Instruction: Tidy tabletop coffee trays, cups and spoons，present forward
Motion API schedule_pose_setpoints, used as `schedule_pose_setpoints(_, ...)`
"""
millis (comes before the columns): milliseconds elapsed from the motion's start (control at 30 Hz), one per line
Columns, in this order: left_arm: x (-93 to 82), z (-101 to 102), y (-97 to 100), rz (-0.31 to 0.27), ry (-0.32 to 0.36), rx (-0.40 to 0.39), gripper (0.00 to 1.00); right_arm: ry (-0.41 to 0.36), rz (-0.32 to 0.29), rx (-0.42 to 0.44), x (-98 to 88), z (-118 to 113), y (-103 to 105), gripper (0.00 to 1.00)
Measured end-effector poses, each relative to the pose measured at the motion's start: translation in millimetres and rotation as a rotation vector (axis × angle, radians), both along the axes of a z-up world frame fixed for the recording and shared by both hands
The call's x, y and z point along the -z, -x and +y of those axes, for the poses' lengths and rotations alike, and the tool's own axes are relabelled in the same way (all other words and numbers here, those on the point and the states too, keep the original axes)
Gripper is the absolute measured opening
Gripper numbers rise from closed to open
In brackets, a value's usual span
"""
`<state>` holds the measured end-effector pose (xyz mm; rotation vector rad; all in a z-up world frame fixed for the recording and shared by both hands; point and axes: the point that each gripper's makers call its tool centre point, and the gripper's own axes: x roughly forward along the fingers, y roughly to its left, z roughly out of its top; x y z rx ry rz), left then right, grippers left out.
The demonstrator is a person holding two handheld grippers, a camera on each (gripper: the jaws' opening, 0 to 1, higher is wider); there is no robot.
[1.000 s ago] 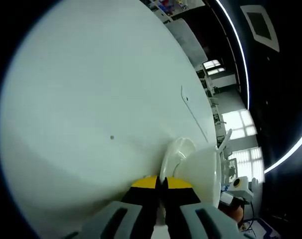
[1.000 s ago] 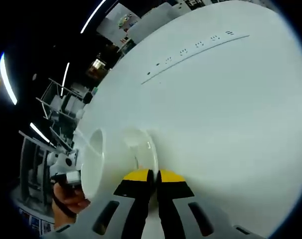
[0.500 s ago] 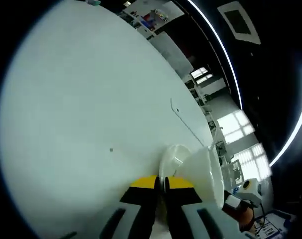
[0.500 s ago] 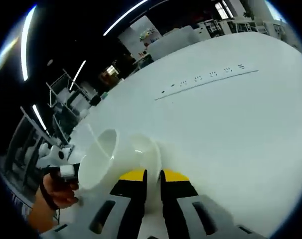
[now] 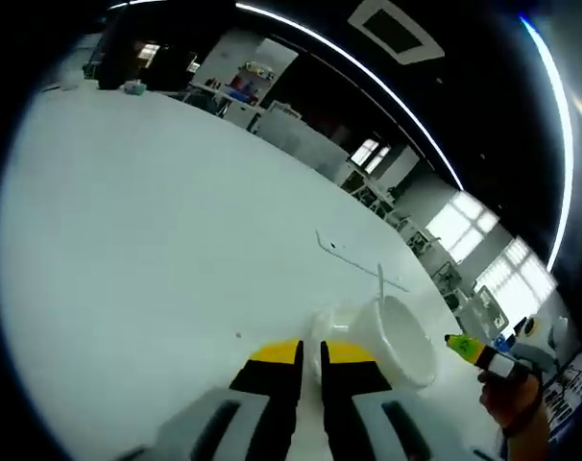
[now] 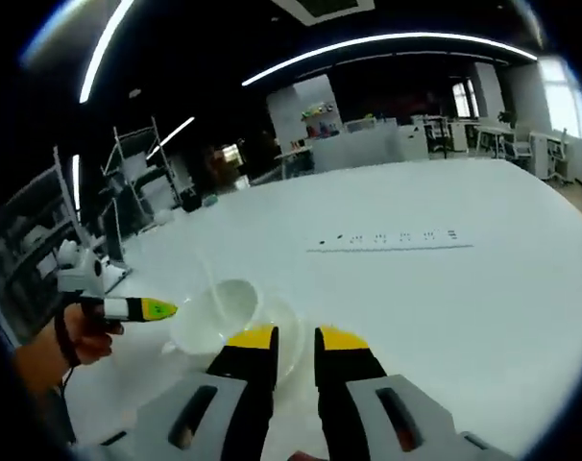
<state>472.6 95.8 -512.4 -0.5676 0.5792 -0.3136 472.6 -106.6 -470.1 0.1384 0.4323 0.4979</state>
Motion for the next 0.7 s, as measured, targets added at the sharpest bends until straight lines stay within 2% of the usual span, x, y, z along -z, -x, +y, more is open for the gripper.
schedule_pose_setpoints(33, -3.1, 1.3, 2.9, -0.014, 0.004, 0.000, 0.10, 0.007, -0.042, -0.011, -6.9, -1.4, 2.9, 0.16)
schedule_pose_setpoints(100, -5.5, 4.4, 10.5, -0.027, -0.010, 0.005, 0.10, 0.047, -0.078, -0.004, -13.0, -9.5, 11.7, 0.17)
schedule_pose_setpoints(133, -8.0, 7.1, 13.7, -0.051, -0.023, 0.005, 0.10, 0.058, -0.114, -0.011, -18.6, -11.2, 15.6, 0.17)
schedule_pose_setpoints(267, -12.1, 14.5, 28.3, -0.084, -0.031, 0.008, 0.10, 0.041, -0.149, 0.004, -27.5, -22.5, 31.3, 0.17)
schedule_pose_setpoints(333, -12.6, 18.8, 34.5, -0.093, -0.055, 0.012, 0.10, 0.015, -0.151, 0.006, -29.8, -25.9, 36.1, 0.17)
schedule_pose_setpoints(400, -17.2, 21.7, 39.5, -0.119, -0.087, 0.016, 0.10, 0.022, -0.162, 0.004, -31.3, -28.8, 41.2, 0.19)
schedule_pose_setpoints(467, -28.0, 24.4, 43.9, -0.171, -0.122, 0.025, 0.10, 0.029, -0.171, 0.002, -32.3, -32.4, 46.3, 0.20)
schedule_pose_setpoints(533, -39.0, 25.2, 52.0, -0.199, -0.125, 0.028, 0.10, 0.038, -0.188, 0.005, -34.5, -36.0, 51.5, 0.21)
schedule_pose_setpoints(700, -69.8, 26.5, 69.3, -0.342, -0.190, 0.065, 0.10, 0.038, -0.225, 0.008, -38.9, -44.2, 66.2, 0.27)
